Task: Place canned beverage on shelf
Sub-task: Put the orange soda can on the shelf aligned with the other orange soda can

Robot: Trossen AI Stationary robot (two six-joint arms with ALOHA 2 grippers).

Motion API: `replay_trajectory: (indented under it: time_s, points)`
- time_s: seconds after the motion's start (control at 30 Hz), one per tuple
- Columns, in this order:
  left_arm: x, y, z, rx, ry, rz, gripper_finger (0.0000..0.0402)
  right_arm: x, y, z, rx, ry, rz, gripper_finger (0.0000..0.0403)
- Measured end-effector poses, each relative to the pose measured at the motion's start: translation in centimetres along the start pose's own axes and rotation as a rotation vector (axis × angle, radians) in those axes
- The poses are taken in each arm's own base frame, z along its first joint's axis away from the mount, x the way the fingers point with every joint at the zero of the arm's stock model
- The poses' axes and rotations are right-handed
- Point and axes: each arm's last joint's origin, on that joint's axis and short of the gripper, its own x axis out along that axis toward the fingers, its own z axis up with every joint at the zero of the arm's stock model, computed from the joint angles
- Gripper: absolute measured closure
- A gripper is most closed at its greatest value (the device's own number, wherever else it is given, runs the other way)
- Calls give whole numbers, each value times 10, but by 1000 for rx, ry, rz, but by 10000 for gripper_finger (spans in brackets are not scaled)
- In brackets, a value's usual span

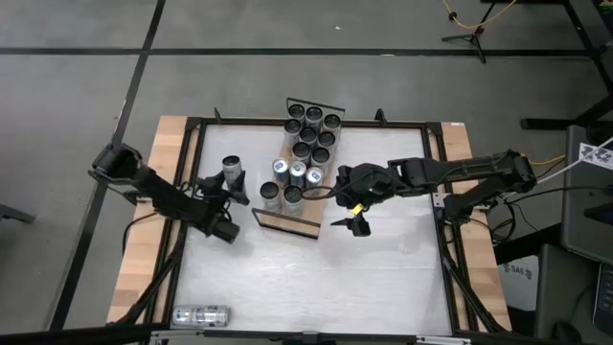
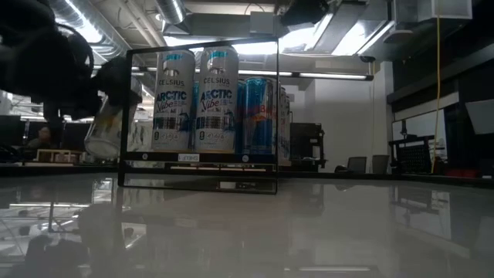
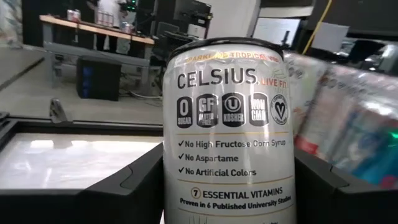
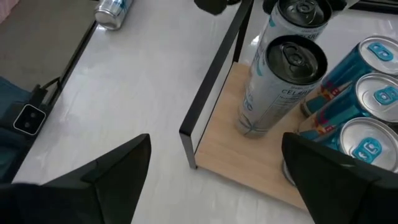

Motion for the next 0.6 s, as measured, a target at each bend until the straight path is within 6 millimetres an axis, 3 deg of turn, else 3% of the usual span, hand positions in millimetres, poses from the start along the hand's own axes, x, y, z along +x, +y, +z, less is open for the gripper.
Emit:
replay_trajectory:
  time_s: [0.3, 0.6]
  points:
    - [-14, -6, 35, -8, 24, -86, 161, 0, 0, 0, -54, -2, 0, 45]
    - [-33, -20, 84, -3, 64, -210, 161, -1, 0, 8, -87, -86, -8, 45]
